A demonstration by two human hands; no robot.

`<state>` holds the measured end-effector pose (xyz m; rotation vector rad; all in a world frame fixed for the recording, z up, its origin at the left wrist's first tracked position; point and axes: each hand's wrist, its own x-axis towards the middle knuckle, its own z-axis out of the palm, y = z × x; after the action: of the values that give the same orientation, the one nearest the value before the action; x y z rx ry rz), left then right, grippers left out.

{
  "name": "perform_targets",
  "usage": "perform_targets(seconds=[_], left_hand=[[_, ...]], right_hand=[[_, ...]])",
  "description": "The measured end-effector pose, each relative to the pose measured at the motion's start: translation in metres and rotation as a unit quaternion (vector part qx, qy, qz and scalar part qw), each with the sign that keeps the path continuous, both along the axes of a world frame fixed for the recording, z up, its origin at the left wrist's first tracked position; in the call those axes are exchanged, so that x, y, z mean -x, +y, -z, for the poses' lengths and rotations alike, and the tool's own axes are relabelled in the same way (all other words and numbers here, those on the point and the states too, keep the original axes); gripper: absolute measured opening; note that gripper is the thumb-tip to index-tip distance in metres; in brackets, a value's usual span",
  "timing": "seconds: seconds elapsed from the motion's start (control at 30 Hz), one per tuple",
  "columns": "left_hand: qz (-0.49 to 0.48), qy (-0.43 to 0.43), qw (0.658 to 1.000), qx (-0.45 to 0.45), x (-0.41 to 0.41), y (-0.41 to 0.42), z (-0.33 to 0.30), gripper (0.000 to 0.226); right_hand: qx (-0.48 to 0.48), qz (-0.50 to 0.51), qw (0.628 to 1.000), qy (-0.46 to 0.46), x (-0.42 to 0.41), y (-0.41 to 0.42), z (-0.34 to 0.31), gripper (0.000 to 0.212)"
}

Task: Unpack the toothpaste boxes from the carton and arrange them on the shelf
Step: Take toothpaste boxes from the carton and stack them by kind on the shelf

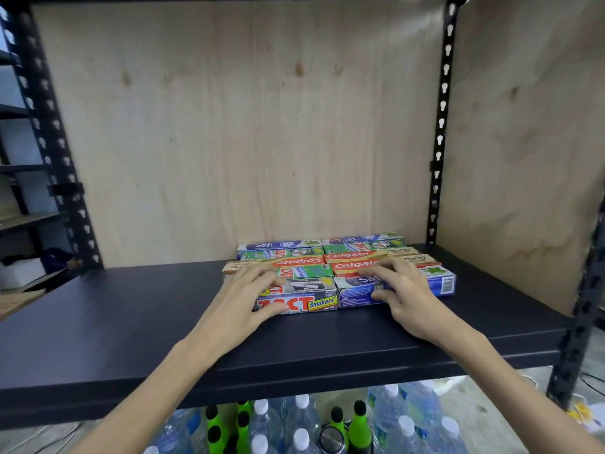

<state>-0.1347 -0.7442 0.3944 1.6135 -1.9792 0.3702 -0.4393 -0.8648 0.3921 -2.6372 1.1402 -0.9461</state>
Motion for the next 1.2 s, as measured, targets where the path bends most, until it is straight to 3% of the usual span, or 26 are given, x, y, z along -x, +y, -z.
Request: perform_targets(seconds=[0.17, 0.37, 0.6, 0.8, 0.9, 1.03, 1.2], left_hand=[[-0.019, -0.007, 1.000, 0.006, 0.006, -0.002, 0.000, 0.039], [-0.052, -0.001, 0.999, -0.007, 0.010, 0.004, 0.002, 0.056], [-0.067, 0.018, 0.997, -0.023, 0.015, 0.009, -0.002, 0.076], [-0.057, 0.044, 0.997, -0.008, 0.020, 0.019, -0.004, 0.085], [-0.046, 0.052, 0.998, 0.002, 0.024, 0.029, -0.007, 0.081], [-0.003, 0.046, 0.997, 0.069, 0.051, 0.063, 0.005, 0.064], [-0.045, 0.123, 0.966, 0.225, 0.101, 0.127, 0.099, 0.040]], right_hand=[[0.003, 0.003, 1.000, 0.000, -0.002, 0.000, -0.001, 0.048], [0.000, -0.004, 1.000, -0.005, -0.001, 0.003, 0.000, 0.050], [0.002, 0.026, 1.000, 0.003, -0.004, 0.013, 0.002, 0.083], [0.071, 0.051, 0.996, -0.017, -0.002, 0.022, 0.002, 0.088], [0.067, 0.057, 0.995, -0.045, -0.002, 0.030, 0.002, 0.089], [0.082, 0.042, 0.982, -0.163, -0.003, 0.071, 0.013, 0.073], [0.119, 0.057, 0.958, -0.254, -0.015, 0.161, 0.079, 0.061]])
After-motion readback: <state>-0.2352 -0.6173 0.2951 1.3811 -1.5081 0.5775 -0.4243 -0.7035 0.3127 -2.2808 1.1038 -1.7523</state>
